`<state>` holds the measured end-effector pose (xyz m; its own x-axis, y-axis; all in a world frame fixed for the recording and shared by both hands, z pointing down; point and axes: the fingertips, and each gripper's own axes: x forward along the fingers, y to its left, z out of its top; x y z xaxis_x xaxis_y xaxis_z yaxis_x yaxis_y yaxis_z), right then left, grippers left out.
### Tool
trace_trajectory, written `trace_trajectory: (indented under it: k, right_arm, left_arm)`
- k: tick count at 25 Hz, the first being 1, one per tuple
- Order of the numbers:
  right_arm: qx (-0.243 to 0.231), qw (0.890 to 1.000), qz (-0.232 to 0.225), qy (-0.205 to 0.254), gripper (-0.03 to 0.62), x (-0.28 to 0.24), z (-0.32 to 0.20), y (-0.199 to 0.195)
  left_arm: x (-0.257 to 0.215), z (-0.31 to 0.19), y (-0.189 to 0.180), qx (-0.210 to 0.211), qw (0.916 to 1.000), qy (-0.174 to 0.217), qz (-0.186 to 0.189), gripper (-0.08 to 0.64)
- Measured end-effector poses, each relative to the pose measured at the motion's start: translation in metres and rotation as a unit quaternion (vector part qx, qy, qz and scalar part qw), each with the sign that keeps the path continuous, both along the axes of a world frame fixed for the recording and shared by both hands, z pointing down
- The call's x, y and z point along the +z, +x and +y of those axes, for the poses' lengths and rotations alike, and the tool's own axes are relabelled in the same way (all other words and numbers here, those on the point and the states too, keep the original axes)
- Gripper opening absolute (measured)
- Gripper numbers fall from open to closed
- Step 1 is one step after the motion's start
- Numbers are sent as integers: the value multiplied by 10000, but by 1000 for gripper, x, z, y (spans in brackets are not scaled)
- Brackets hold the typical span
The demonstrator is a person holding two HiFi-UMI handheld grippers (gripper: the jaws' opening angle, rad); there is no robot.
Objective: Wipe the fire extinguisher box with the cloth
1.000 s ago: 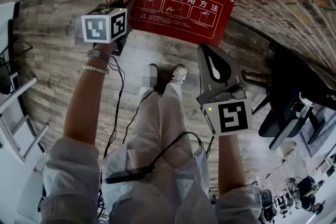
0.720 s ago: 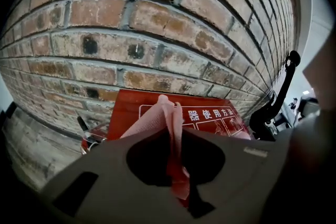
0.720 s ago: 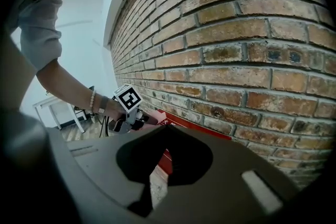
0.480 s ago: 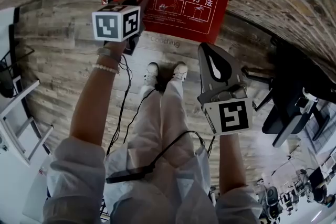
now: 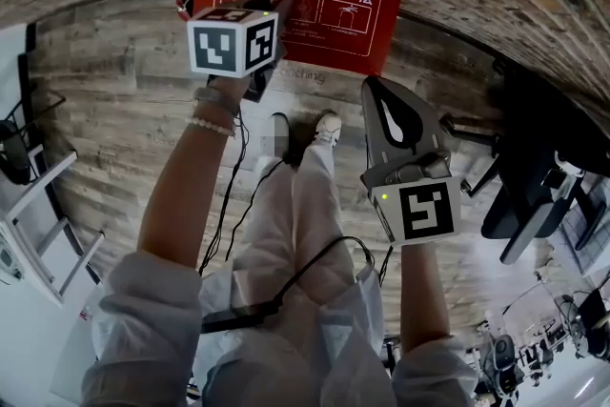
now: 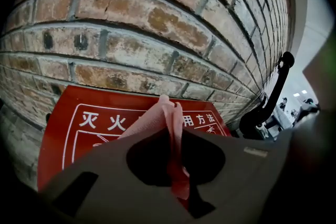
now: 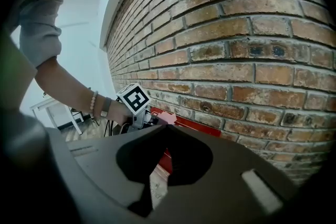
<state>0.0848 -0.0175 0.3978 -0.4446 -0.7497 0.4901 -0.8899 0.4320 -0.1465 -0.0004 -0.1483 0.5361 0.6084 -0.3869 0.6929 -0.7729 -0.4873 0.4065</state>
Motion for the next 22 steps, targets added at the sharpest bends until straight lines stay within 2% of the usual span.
trace_trajectory:
  k: [11,18,22]
  right_arm:
    - [145,9999,-8,-21,8,3,9,18]
    - [255,9996,-34,-65,8,7,15,29]
    - [338,9994,-50,-77,8,7,17,37]
  left_arm:
    - [0,16,59,423,9990,36,159,11]
    - [-1,28,94,881,9961,67,66,11]
    - [0,31,105,900,9959,-71,42,11]
